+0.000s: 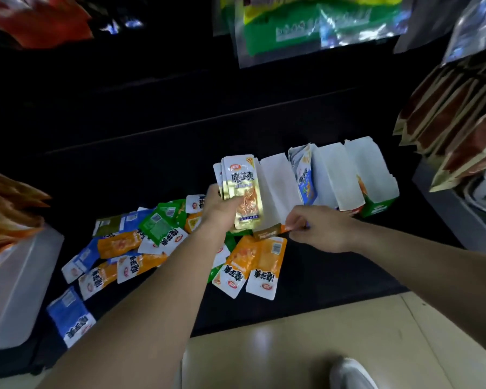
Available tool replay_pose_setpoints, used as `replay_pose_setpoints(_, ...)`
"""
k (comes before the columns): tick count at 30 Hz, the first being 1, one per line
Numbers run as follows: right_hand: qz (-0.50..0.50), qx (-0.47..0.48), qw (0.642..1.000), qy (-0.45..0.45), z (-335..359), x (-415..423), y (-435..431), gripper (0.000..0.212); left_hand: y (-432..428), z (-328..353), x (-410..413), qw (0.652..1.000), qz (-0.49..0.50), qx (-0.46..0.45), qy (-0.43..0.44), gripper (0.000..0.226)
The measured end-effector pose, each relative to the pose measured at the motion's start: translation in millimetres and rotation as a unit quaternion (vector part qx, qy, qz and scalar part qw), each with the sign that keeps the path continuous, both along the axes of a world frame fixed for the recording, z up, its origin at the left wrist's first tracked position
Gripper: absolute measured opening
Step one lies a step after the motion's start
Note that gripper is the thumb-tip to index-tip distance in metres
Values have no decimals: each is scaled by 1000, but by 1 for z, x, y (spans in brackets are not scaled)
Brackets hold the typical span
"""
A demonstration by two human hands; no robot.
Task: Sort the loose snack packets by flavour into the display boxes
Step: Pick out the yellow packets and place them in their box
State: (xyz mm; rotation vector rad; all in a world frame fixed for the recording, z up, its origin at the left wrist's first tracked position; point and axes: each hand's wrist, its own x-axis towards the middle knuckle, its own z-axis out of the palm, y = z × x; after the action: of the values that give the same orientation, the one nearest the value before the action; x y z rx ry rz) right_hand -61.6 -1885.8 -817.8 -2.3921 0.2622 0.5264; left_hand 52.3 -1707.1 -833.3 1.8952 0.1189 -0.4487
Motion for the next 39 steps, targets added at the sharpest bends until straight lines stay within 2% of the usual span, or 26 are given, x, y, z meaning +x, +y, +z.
replay_pose_setpoints(3,13,11,1000,-22,-19,19,5,35,-13,-10,22,999,12,-31,-1,55)
replay_pose_setpoints(7,24,9,999,-42,-44,42,16,58,-29,-20,44,999,6,-36,-21,32)
replay_pose_setpoints(17,-2,-32,999,-18,-73,52,23,64,-52,-47,45,995,-1,-79,-66,29)
replay_pose_setpoints(21,11,-42,999,-22,-77,49,24,61,-51,-53,47,994,-22,-47,-97,33)
replay_pose_setpoints(25,-26,-28,997,-70,-77,51,27,50,-46,-54,49,993,-32,-41,-106,35)
replay_pose_setpoints(29,-25,-16,996,-82,-73,53,27,63,-51,-54,48,994,-39,-43,-97,40)
replay_pose_setpoints(32,-26,-38,996,-82,-74,54,27,62,-55,-56,46,990,-84,-7,-114,44)
replay_pose_setpoints(39,-21,-68,993,-99,-75,56,30,69,-41,-57,58,985,-100,21,-137,25)
